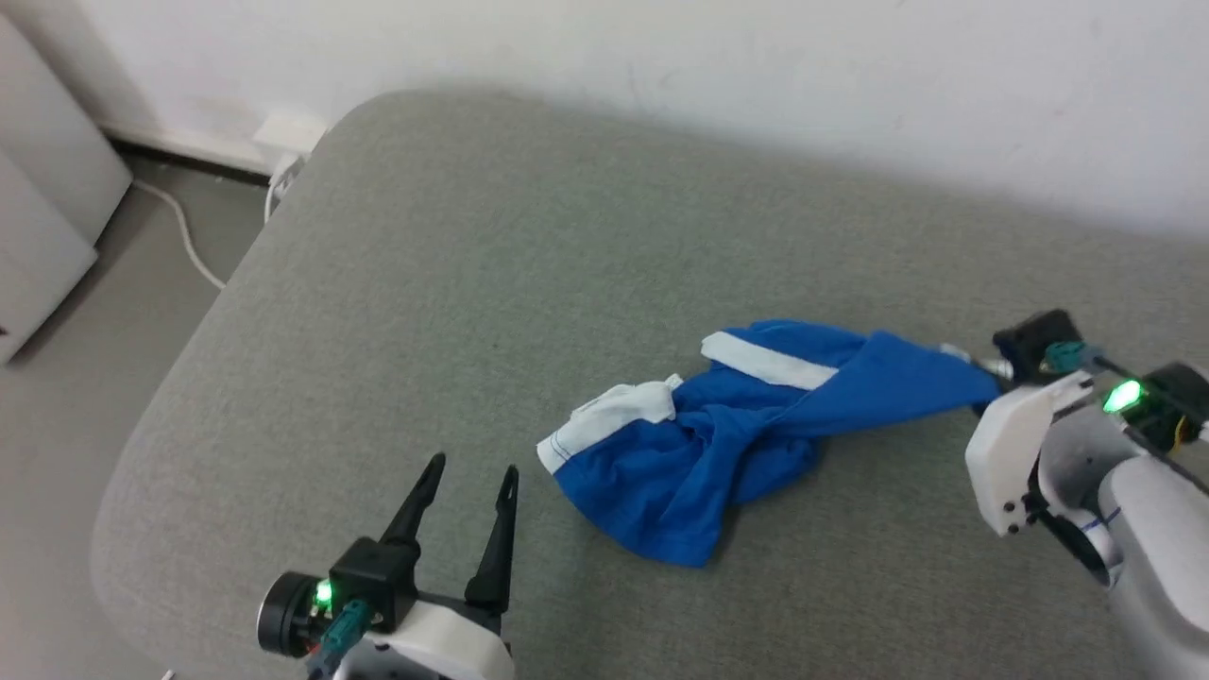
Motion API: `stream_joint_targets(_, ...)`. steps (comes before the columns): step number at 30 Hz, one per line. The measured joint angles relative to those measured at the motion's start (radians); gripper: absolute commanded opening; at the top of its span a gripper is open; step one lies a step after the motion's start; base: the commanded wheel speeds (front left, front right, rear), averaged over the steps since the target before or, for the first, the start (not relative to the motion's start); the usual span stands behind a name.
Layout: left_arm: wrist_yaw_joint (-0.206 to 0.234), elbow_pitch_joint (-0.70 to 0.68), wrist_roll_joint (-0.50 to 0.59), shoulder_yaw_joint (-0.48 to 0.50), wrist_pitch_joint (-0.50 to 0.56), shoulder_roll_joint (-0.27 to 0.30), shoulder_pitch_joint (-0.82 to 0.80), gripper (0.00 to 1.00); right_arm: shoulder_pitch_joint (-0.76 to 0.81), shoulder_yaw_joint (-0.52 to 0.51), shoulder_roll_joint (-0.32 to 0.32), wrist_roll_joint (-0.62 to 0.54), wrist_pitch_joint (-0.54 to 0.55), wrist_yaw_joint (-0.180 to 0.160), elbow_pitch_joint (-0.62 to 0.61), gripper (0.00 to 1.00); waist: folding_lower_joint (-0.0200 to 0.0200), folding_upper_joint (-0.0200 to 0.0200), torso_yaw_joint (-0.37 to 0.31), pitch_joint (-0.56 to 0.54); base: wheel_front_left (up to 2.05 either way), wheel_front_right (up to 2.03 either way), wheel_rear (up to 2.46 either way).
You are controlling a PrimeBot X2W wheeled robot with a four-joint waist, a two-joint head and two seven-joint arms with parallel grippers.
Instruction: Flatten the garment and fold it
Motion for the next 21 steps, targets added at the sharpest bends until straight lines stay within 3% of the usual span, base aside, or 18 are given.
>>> stream_joint_targets(8, -0.017, 0.008, 0.022, 0.034, 0.0, -0.006, 0.043, 1.0, 0.037, -0.197, 0.03, -0.067, -0.071, 0.0, -0.243, 0.0, -0.0002, 0.0, -0.078, -0.065, 0.0, 0.0, 0.0)
stream_joint_targets(14, -0.027, 0.014, 0.029, 0.051, 0.0, -0.012, 0.069, 1.0, 0.245, -0.354, 0.077, -0.115, 0.035, 0.0, -0.399, 0.0, -0.0002, 0.0, -0.14, -0.106, 0.0, 0.0, 0.0)
stream_joint_targets(17, -0.035, 0.02, 0.033, 0.053, 0.0, -0.016, 0.069, 1.0, 0.38, -0.434, 0.106, -0.142, 0.086, 0.0, -0.414, 0.0, -0.0002, 0.0, -0.168, -0.121, 0.0, 0.0, 0.0)
stream_joint_targets(21, -0.036, 0.025, 0.034, 0.056, 0.0, -0.026, 0.068, 1.0, 0.54, -0.539, 0.192, -0.162, 0.148, 0.0, -0.413, 0.0, -0.0003, 0.0, -0.193, -0.134, 0.0, 0.0, 0.0)
